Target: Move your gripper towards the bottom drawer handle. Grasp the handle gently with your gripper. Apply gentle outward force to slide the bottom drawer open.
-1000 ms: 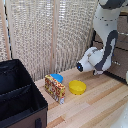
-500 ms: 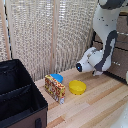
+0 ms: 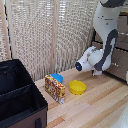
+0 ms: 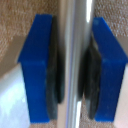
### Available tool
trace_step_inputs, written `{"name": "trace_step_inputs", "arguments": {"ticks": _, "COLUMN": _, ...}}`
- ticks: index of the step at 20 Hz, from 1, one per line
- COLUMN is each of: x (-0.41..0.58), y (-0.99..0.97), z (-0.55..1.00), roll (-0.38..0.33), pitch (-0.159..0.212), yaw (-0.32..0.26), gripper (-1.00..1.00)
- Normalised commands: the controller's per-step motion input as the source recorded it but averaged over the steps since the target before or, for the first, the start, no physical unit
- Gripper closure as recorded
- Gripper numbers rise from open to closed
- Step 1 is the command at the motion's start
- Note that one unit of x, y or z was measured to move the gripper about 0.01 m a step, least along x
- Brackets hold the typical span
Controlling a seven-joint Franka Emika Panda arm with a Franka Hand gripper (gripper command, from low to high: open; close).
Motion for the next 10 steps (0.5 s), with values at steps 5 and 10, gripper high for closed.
{"name": "trace_step_inputs", "arguments": {"ticks": 5, "x": 0.336, "y": 0.8, "z": 0.08, "roll": 0.142, "pitch": 0.055, "yaw": -0.024, "gripper": 1.0}}
{"name": "trace_step_inputs", "arguments": {"ticks": 10, "x": 0.194, "y": 0.9, "z": -0.04, "roll": 0.068, "pitch": 0.022, "yaw": -0.004, "gripper": 1.0}}
